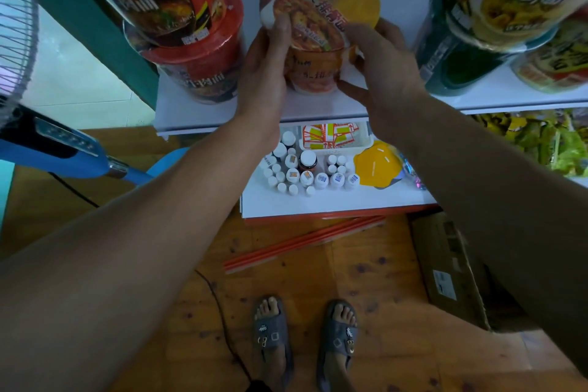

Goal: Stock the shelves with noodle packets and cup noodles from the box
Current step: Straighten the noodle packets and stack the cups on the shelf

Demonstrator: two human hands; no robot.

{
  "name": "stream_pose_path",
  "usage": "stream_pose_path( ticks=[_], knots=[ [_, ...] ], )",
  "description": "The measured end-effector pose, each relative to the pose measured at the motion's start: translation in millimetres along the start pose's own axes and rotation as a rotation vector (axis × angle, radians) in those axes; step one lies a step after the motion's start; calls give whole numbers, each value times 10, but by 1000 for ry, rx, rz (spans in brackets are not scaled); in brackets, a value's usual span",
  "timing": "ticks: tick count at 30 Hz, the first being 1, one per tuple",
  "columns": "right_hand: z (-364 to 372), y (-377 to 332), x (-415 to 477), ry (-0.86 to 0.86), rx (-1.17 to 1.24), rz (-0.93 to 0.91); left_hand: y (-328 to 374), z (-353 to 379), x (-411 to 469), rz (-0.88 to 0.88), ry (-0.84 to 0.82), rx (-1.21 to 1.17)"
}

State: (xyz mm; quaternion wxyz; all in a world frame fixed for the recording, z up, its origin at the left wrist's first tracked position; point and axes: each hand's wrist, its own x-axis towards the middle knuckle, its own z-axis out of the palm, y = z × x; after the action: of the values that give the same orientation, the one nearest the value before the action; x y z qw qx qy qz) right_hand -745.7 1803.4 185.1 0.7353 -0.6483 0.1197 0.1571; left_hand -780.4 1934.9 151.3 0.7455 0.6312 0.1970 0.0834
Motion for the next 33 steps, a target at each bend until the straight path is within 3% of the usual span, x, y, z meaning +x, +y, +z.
stream_pose_path(
  ticks=[11, 18, 21, 26, 33],
  knots=[
    [-313, 71, -301, 101, -198, 27, 94, 132, -564, -182, 213, -42],
    [-892, 43, -449, 352, -212, 8, 65, 661, -783, -150, -190, 118],
    [-1157, 5, -368, 391, -223, -22, 32, 982, -736, -103, -276, 177],
    [-1529, -91, -90, 271, -245, -93, -72, 1496, -552, -18, -304, 157],
    [-1746, -114, 309, 107, -334, -169, -287, 1893, -409, 19, -31, 49]
  ],
)
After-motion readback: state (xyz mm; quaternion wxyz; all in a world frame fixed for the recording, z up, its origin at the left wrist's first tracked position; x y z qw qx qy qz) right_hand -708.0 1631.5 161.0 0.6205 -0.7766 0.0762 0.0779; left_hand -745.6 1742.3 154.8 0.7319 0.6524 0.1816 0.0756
